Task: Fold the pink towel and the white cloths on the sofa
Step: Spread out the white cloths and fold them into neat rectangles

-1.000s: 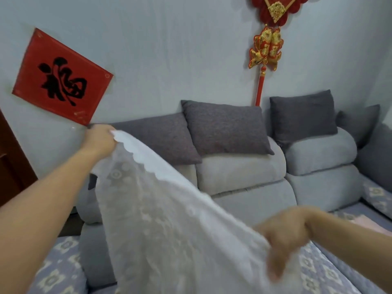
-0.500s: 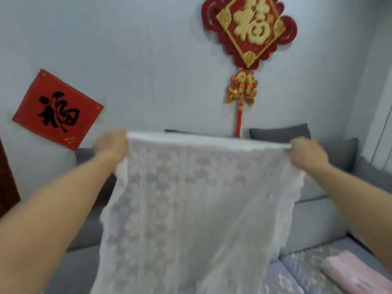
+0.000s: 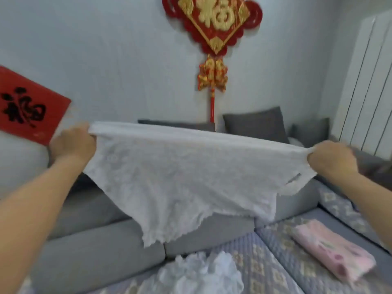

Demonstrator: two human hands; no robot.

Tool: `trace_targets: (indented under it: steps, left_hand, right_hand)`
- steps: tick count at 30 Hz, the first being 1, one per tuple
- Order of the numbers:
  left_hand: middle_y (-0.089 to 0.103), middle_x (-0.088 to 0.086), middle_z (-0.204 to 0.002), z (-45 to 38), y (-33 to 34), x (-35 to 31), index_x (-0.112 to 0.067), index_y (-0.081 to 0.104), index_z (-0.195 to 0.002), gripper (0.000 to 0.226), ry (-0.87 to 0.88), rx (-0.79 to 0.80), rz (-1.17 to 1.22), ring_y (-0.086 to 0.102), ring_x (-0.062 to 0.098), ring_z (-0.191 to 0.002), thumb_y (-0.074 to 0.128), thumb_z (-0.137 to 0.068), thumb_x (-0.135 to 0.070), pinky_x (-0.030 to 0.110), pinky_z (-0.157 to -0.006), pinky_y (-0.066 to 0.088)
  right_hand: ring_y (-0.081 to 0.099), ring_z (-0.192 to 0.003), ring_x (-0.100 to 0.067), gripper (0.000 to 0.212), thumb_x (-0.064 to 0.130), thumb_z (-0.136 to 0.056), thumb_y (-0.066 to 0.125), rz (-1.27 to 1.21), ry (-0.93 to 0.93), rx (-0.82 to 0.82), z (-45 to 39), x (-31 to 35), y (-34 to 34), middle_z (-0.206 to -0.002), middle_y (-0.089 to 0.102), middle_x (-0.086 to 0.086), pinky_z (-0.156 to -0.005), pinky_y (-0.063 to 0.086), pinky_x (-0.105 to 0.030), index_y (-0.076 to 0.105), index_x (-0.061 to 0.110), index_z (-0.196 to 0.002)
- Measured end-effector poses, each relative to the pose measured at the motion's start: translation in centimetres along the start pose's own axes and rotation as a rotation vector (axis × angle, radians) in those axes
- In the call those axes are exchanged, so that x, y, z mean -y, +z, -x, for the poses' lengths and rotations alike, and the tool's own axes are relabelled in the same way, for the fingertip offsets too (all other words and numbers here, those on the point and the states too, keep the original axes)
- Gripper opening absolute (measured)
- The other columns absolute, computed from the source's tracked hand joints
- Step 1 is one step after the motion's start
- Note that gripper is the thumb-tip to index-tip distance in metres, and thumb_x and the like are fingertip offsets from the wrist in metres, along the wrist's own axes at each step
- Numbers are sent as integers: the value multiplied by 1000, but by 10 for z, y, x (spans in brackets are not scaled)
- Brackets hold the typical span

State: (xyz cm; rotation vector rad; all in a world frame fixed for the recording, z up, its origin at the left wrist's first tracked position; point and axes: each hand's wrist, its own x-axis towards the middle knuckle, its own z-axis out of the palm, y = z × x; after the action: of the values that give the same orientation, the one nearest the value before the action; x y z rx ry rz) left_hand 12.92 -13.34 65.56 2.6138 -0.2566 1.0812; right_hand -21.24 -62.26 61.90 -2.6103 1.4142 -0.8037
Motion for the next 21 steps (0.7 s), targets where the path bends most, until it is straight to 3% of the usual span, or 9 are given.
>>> trace_targets:
  steps: [2, 5, 8, 10, 12, 15, 17, 19, 21]
  left_hand:
    - [61, 27, -93, 77, 39, 27, -4, 59, -94, 18, 124, 104, -111, 64, 53, -78, 45, -90, -14, 56, -68, 52]
    - [55, 19, -91, 208, 81, 79, -7, 57, -87, 7, 263, 420, -236, 61, 40, -67, 59, -82, -4, 47, -54, 41]
    - [51, 14, -84, 318, 105, 120, -8, 59, -82, 23, 271, 658, -309, 55, 35, -67, 75, -70, 3, 43, -50, 46]
    - [48, 15, -77, 378, 112, 135, -7, 59, -72, 18, 244, 670, -300, 53, 37, -68, 68, -63, 5, 45, -48, 46]
    - [55, 19, -80, 421, 112, 137, -6, 66, -72, 14, 117, 738, -304, 57, 41, -77, 54, -67, -9, 48, -59, 49]
    - [67, 20, -108, 467, 106, 124, -14, 68, -117, 31, -318, 1016, -244, 65, 41, -96, 46, -96, -21, 46, -80, 55]
    - [64, 19, -115, 488, 108, 111, -15, 51, -141, 39, -968, 1103, 85, 65, 36, -89, 42, -104, -27, 45, -71, 60]
    - [64, 22, -99, 507, 104, 90, -3, 48, -140, 36, -1517, 989, 532, 60, 33, -75, 43, -105, -13, 42, -57, 58]
    - [62, 20, -100, 521, 99, 71, -3, 48, -138, 34, -1764, 817, 808, 58, 33, -80, 42, -105, -4, 48, -80, 52]
  right_hand:
    - [65, -85, -42, 29, 22, -86, 47, 33, -21, 118, 42, -29, 54, -95, 68, -25, -74, 52, -42, 67, 2, -91]
    - [65, -70, -33, 45, 37, -87, 30, 69, -68, 339, 120, -88, 139, -80, 66, -15, -66, 56, -37, 65, 9, -92]
    - [61, -67, -27, 16, 12, -96, 49, -42, 194, 541, 175, -143, 197, -78, 62, -11, -63, 56, -35, 61, 2, -100]
    - [64, -64, -29, 17, 2, -96, 50, -245, 430, 624, 204, -160, 222, -75, 65, -17, -56, 60, -34, 62, -5, -106]
    - [67, -63, -33, 26, 4, -99, 43, -452, 661, 658, 226, -162, 237, -79, 68, -23, -55, 60, -33, 56, 3, -121]
    - [72, -71, -39, 30, 13, -104, 34, -629, 846, 668, 257, -162, 252, -90, 70, -30, -72, 62, -48, 48, 13, -130]
    - [74, -71, -40, 34, 15, -104, 33, -664, 931, 707, 273, -174, 265, -95, 70, -31, -67, 62, -46, 47, 14, -136]
    - [75, -71, -38, 43, 13, -103, 38, -725, 1041, 757, 290, -191, 281, -109, 68, -31, -57, 62, -38, 42, 13, -146]
    - [74, -89, -41, 54, 8, -103, 38, -886, 1162, 734, 307, -202, 288, -129, 59, -28, -72, 61, -43, 31, 19, -156]
